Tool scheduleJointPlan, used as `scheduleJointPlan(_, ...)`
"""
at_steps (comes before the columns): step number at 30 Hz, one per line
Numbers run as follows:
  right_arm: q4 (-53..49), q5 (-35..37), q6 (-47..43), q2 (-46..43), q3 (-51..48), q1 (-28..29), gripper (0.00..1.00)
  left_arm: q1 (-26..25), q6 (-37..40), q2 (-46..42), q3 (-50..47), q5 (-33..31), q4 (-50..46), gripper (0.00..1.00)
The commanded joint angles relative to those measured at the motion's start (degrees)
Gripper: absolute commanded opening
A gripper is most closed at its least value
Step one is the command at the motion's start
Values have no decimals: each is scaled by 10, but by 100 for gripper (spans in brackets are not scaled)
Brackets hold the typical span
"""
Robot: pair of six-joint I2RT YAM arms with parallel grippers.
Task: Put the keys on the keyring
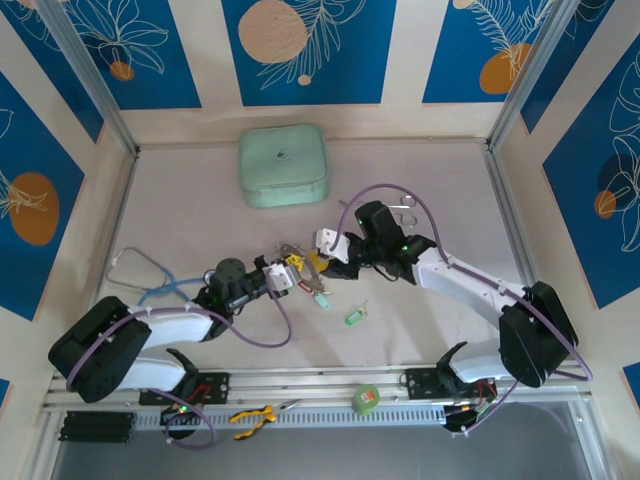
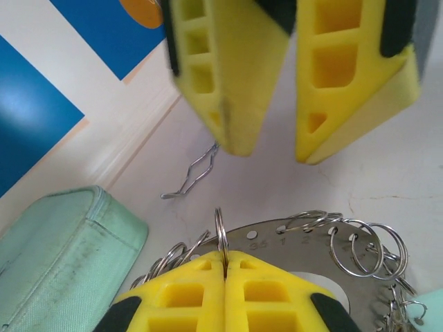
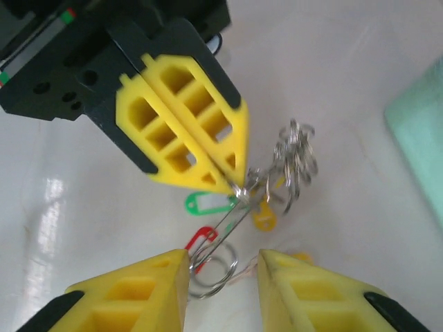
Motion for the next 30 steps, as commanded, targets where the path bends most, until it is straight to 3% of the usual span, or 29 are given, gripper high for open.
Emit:
scheduleJointPlan(1,-13,-23,-157,19,20,12,31,-6,-6,-10,13,26,-9,0)
scheduleJointPlan(9,-5,-9,-202,57,42,27,27,-6,2,-20,14,35,-26,0)
scheduleJointPlan(30,-19,-11,-249,54,46,2,31,-6,14,-29,16,28,-33,0)
